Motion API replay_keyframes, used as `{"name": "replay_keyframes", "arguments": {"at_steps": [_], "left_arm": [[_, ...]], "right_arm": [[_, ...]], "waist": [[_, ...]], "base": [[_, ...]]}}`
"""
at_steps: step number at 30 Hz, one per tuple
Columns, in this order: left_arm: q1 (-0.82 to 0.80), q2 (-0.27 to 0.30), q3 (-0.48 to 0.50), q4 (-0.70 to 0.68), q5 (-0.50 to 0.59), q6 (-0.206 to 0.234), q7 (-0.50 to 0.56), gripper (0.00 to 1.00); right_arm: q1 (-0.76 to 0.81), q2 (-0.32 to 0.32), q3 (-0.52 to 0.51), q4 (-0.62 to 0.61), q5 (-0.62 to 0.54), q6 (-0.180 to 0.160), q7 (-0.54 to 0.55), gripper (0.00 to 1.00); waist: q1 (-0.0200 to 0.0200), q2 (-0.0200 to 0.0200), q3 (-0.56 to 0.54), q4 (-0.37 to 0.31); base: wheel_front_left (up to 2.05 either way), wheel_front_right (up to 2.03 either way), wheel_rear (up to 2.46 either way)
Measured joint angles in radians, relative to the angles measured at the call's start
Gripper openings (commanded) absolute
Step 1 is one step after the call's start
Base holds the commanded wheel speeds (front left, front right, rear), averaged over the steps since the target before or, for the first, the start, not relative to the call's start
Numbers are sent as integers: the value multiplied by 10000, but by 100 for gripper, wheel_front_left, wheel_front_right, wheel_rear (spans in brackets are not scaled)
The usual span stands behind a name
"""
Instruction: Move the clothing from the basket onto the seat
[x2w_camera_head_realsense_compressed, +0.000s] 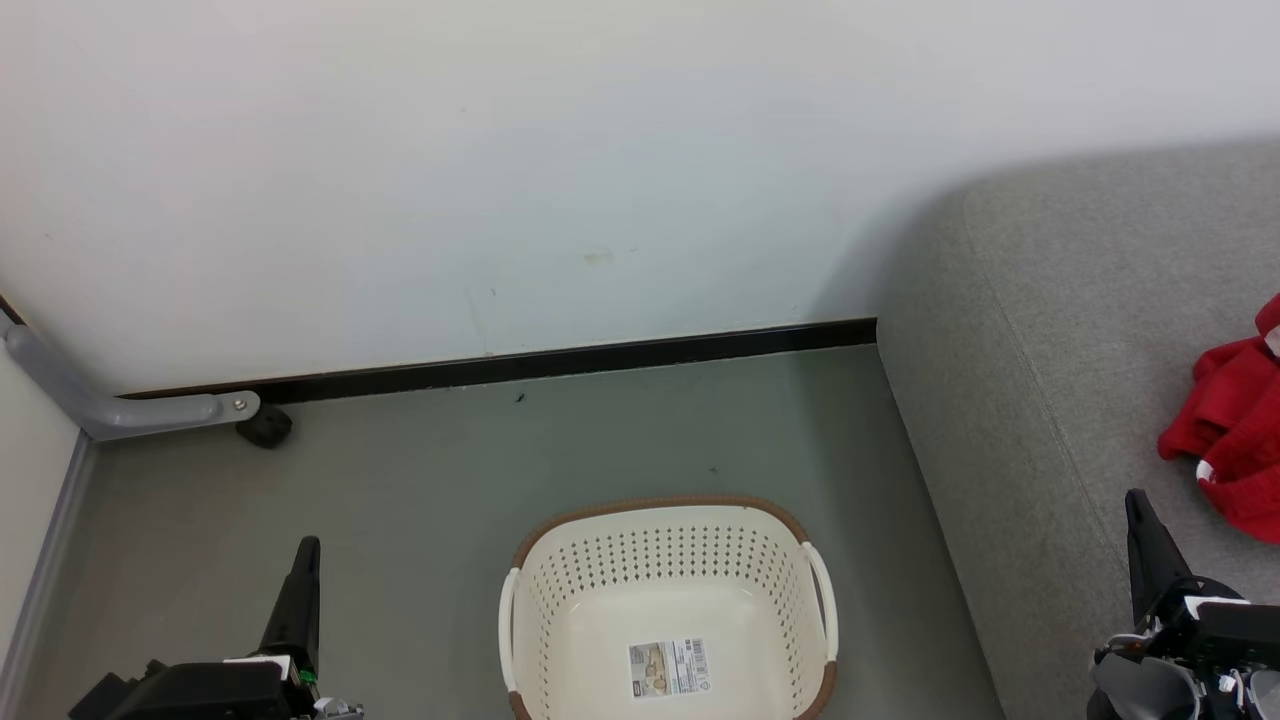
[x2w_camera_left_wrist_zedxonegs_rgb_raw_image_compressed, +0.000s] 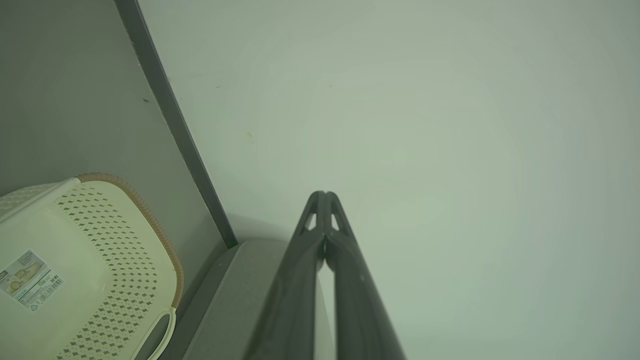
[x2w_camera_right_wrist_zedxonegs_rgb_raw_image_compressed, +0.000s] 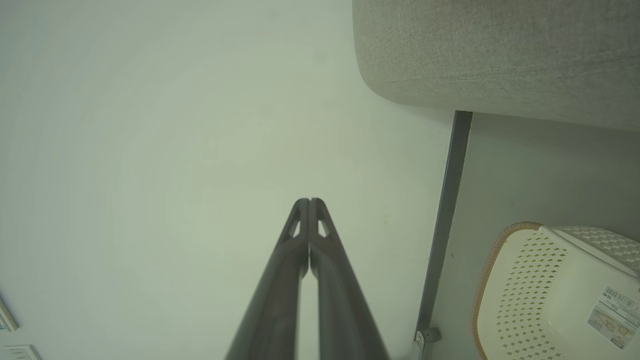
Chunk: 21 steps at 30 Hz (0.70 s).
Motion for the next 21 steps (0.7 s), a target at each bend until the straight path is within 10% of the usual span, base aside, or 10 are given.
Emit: {"name": "replay_keyframes", "arguments": {"at_steps": [21], "left_arm": [[0,0,0,-17,0,0,0,0]], "right_arm": [[3,2,0,-2,0,0,0,0]], "waist": [[0,0,1,0]], "base": [[0,0,0]]}}
